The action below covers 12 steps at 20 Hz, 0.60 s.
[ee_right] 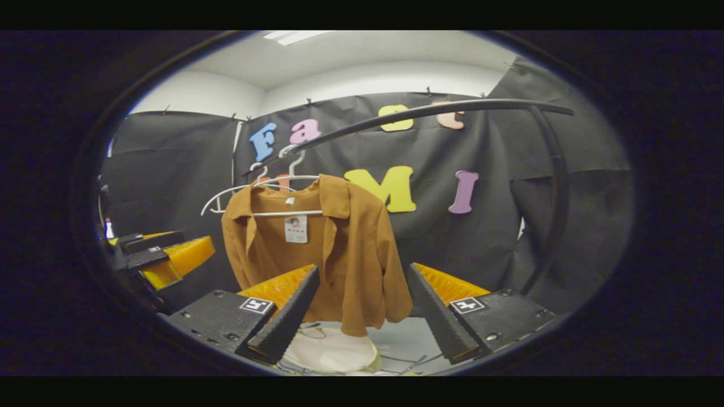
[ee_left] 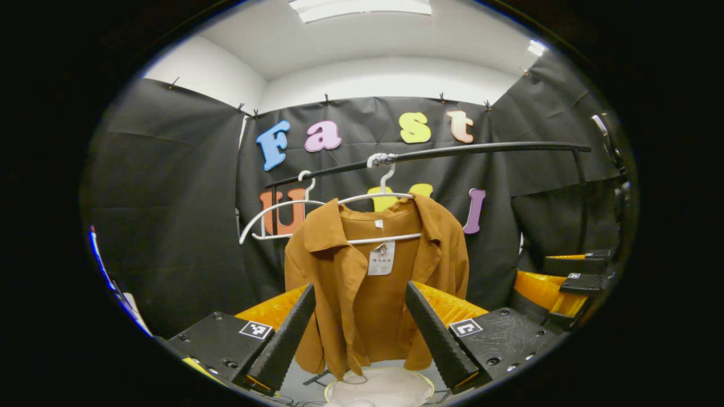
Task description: Grasp the clothes on the hanger with both hands and then place them into the laundry hamper below.
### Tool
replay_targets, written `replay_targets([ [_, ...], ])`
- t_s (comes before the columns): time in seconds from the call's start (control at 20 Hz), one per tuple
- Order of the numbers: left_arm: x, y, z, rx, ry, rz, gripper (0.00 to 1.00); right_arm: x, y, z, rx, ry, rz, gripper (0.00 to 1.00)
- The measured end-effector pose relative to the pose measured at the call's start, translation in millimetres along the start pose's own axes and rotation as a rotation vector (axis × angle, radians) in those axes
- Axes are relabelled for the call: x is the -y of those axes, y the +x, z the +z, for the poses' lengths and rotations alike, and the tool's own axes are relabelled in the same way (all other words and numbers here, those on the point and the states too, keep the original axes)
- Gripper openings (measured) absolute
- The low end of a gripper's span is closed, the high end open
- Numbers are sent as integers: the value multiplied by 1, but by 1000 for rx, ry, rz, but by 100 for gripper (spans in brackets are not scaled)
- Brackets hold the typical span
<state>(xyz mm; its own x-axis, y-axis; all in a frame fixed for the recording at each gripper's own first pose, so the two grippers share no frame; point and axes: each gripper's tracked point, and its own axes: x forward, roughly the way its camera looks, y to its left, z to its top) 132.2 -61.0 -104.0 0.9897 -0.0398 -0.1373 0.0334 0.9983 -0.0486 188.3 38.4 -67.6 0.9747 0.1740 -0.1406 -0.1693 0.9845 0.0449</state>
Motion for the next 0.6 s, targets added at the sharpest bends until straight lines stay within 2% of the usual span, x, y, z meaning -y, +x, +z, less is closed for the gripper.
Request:
replay_targets([
  [0.2,-3,49,11,33,-43,27,100,-17,68,14,6,1,71,98],
  [0.4,-28,96,7,42,21,105,100,-40,136,16,-13,-18,117,99],
  [0.6,-47,134,-7,27,44,167,96,-41,181,7,-54,16,91,99],
])
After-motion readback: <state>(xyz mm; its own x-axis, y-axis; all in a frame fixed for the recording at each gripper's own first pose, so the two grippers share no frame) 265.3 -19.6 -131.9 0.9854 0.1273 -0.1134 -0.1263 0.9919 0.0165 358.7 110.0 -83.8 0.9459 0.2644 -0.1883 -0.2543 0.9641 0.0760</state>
